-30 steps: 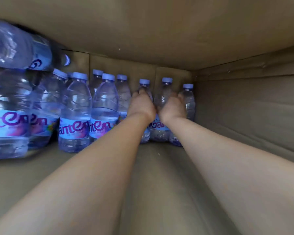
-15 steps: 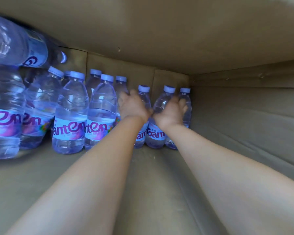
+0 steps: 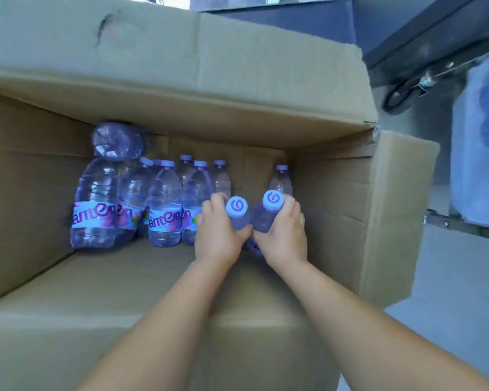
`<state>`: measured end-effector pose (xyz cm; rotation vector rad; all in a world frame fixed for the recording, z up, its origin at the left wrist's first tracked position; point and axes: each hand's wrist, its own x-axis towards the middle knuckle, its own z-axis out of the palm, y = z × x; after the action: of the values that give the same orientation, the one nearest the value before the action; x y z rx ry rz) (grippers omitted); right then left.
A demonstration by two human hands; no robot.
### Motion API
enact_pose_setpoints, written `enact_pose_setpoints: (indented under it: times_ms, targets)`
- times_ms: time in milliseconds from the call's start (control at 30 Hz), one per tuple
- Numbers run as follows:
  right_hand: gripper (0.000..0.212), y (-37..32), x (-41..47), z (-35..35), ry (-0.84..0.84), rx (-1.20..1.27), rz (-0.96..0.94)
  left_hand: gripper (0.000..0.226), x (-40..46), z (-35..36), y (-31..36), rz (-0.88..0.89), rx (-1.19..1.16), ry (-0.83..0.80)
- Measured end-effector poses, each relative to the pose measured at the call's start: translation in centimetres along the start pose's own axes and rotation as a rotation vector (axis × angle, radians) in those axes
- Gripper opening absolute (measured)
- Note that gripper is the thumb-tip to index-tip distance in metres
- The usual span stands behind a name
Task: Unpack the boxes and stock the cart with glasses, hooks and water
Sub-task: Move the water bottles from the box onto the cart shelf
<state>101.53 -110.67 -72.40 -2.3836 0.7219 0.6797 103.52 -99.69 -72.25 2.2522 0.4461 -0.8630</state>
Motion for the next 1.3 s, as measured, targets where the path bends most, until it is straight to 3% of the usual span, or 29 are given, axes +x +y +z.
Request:
enact_pose_setpoints:
  times_ms: [300,500,733,967,1200,1300]
  targets:
    - [0.062,-4.3,-12.7,-12.8,0.275,0.329,-0.103,0.052,-13.6,-10.4,9.1,0.183,-0.063,0.068]
    - [0.060,-1.8,-20.4,-19.3,0.351,0.445,-0.093,0.049,-22.3,-11.3,14.2,0.345,-0.073,0.032]
    - [0.057,8.6,-29.7,-25.5,0.466,0.455,-0.083,0.052,-34.8,-4.3,17.3,0.464,-0.075,0.028]
    - [0.050,22.7,-38.5,-31.5,0.544,0.452,-0.006,0.053,-47.4,6.0,20.9,0.550,-0.075,-0.096]
    - [0.047,34.5,-39.1,-36.2,0.602,0.454,0.033,0.038,-52.0,16.2,26.5,0.557,-0.011,-0.201]
    - [0.041,39.1,-37.5,-37.9,0.580,0.509,0.047,0.044,-51.9,20.6,29.1,0.549,-0.007,-0.236]
